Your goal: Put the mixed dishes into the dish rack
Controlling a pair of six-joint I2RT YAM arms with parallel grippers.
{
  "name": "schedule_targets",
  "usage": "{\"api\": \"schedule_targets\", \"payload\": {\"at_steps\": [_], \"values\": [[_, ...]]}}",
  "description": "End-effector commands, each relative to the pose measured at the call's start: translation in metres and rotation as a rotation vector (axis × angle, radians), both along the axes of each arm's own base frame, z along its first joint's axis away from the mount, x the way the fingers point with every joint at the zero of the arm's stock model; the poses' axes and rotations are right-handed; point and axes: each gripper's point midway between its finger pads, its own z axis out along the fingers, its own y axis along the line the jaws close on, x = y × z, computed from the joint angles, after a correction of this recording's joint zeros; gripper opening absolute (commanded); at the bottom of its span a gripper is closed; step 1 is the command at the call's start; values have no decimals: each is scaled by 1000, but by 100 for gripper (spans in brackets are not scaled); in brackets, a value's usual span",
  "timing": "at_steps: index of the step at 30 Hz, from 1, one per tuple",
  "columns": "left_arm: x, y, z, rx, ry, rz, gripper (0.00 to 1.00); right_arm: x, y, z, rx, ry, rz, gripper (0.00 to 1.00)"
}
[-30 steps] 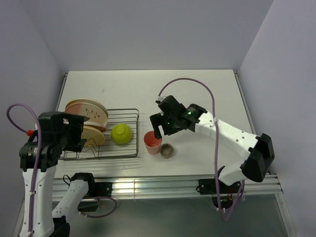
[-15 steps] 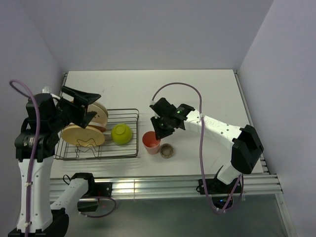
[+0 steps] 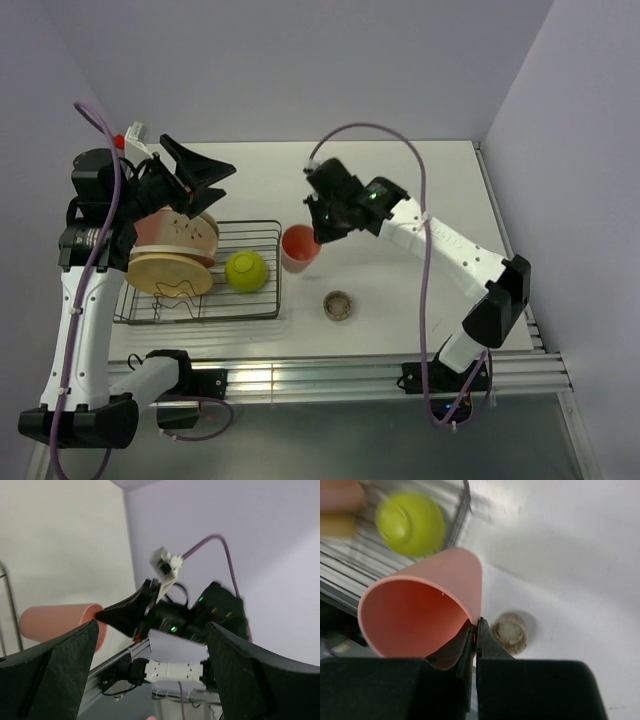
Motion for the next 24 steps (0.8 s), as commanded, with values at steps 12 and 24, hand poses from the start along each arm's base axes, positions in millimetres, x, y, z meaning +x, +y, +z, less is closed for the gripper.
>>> {"api": "schedule_targets", "payload": {"at_steps": [12, 24], "values": [[-45, -46, 69, -168, -482, -434, 99, -29, 21, 205, 820, 205, 149, 0], [-73, -70, 61, -142, -522, -599, 99, -53, 21, 243, 1156, 390, 201, 0]]}}
